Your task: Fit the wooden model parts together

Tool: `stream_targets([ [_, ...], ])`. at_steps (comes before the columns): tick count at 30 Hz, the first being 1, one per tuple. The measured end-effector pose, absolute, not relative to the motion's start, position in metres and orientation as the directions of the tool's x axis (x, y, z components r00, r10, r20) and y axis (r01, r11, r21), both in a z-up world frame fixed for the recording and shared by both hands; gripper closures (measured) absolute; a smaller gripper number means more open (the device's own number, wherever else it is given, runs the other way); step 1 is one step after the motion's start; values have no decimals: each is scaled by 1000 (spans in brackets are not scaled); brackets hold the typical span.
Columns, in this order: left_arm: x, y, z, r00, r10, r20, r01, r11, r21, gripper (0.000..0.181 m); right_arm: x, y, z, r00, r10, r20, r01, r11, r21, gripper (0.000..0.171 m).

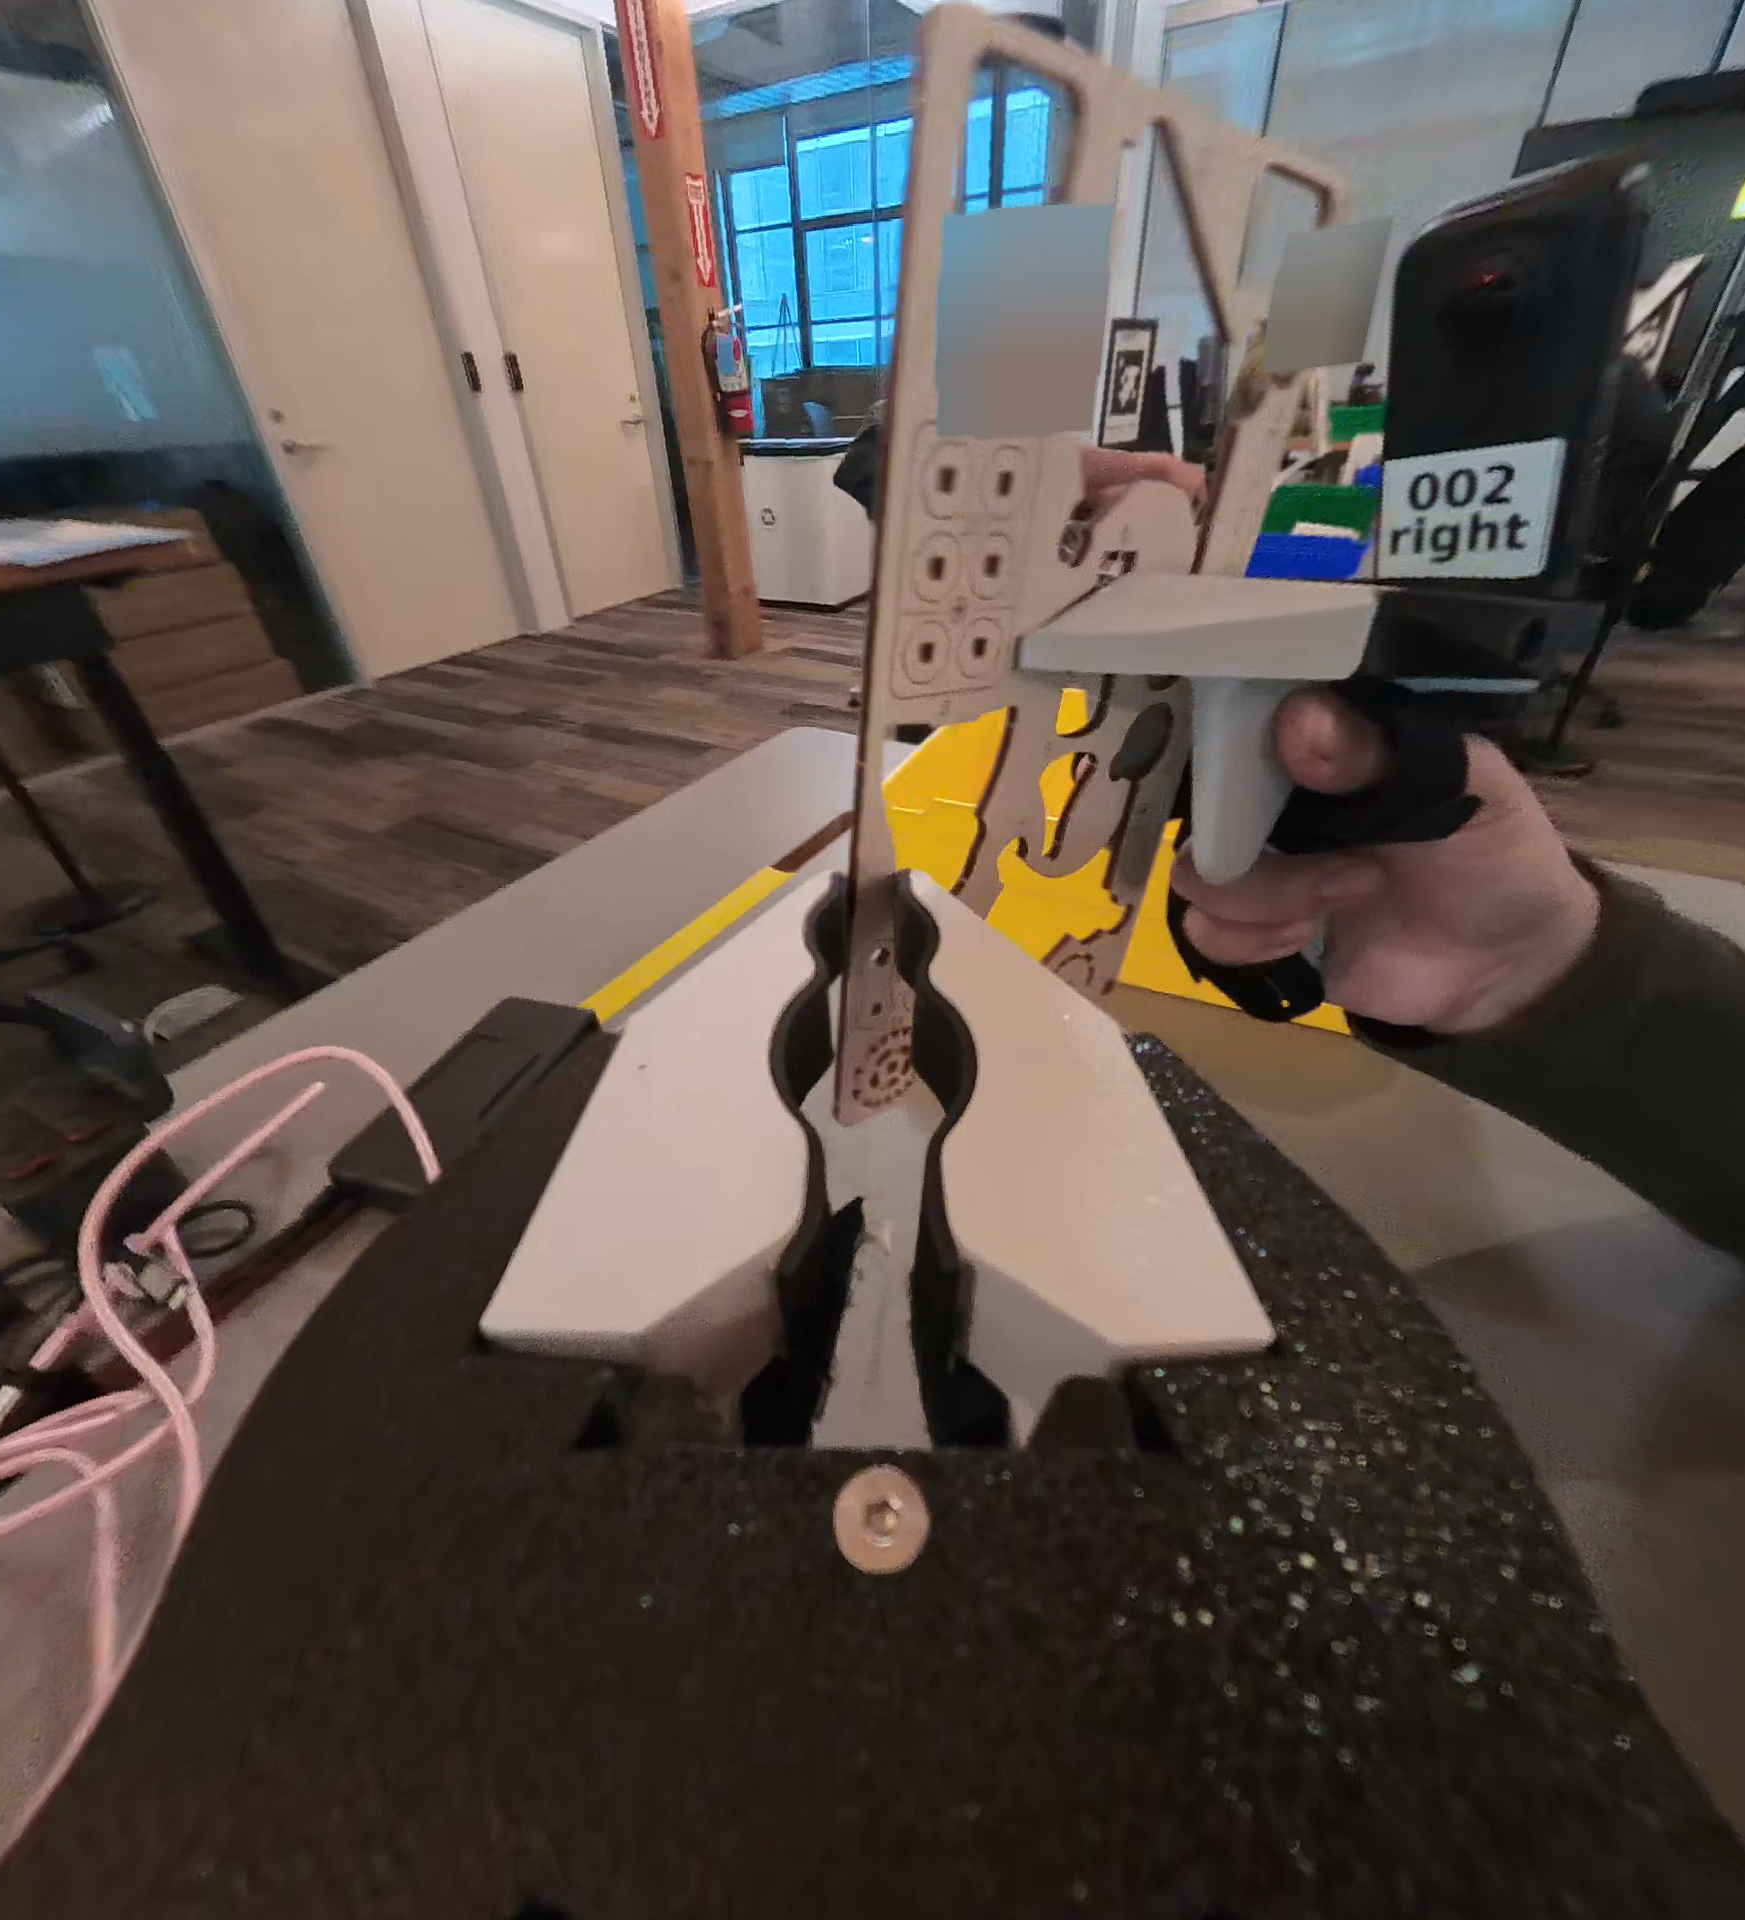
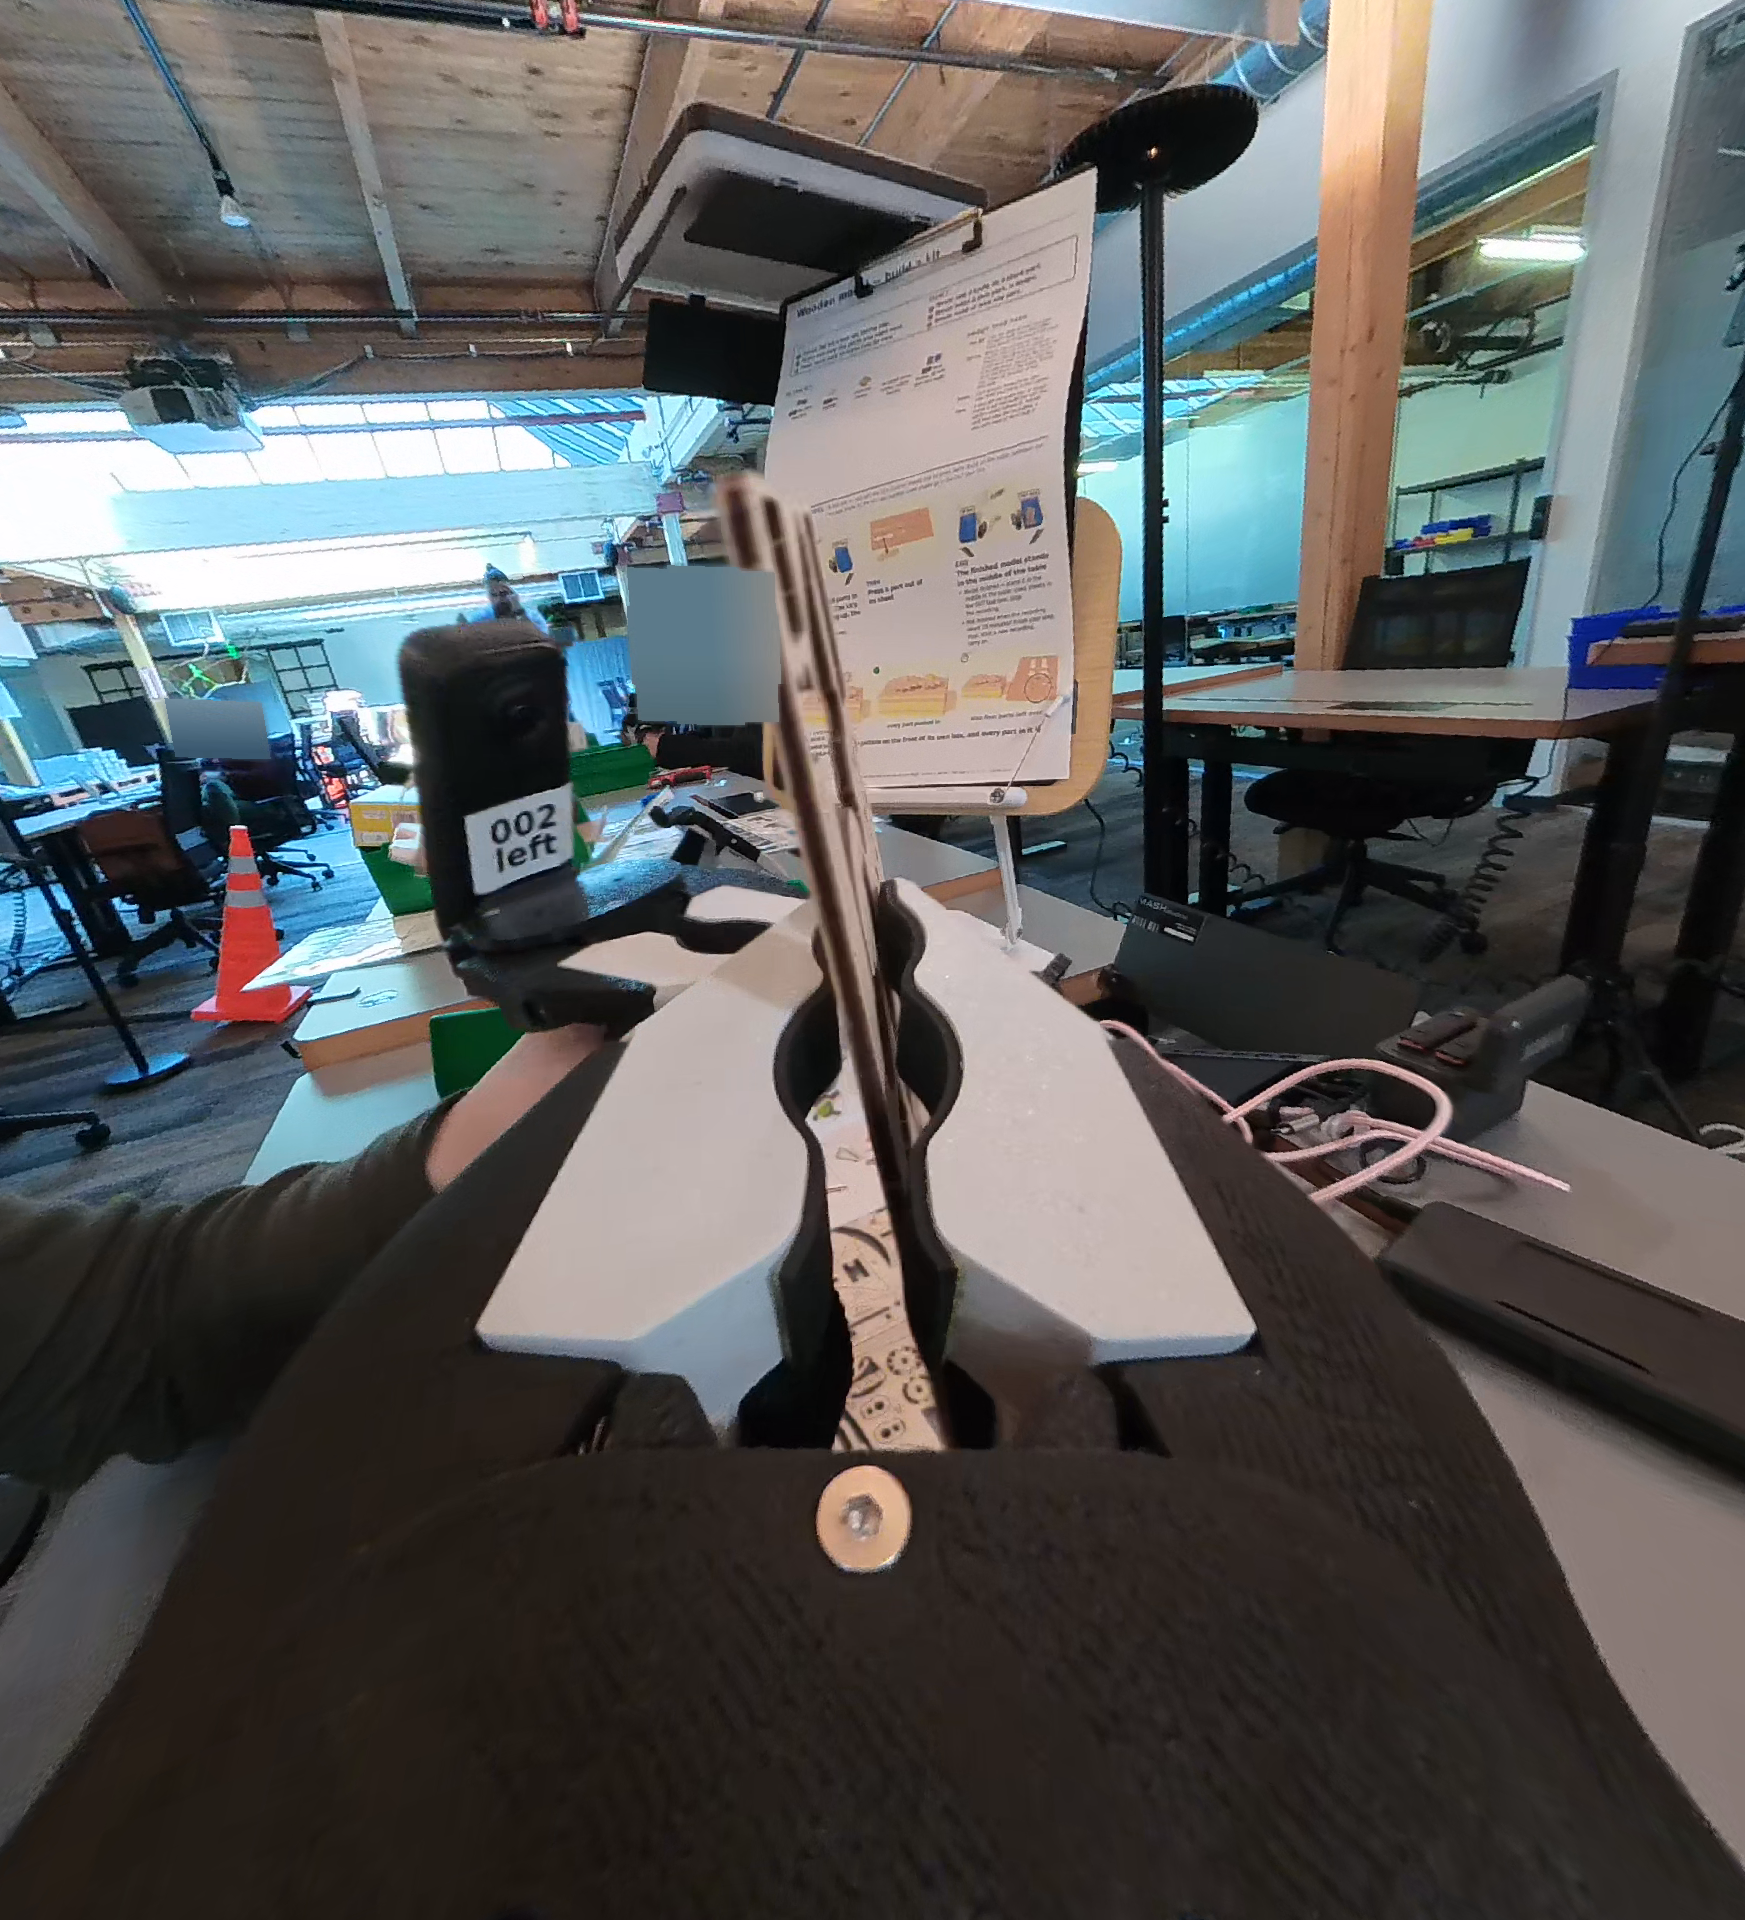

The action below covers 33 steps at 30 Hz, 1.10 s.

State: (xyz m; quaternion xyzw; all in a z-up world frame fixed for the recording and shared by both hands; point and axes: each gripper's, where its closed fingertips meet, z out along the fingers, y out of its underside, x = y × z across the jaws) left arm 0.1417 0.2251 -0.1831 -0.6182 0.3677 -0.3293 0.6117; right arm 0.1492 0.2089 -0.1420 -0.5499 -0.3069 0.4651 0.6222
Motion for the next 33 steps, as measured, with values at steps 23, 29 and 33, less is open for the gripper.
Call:
stream_targets([
  [23, 157, 229, -217, 293, -911, 290, -11, -306, -952, 132, 220, 251, -263, 560, 754, -344, 265, -556, -787, 171],
  [29, 152, 231, -212, 295, -920, 256, -20, -274, -961, 122, 229, 263, -328, 638, 657, -401, 343, -709, -616, 169],
  [33, 148, 236, -214, 335, -915, 227, -38, -254, -967, 121, 243, 287, -345, 748, 595, -295, 320, -712, -625, 143],
])
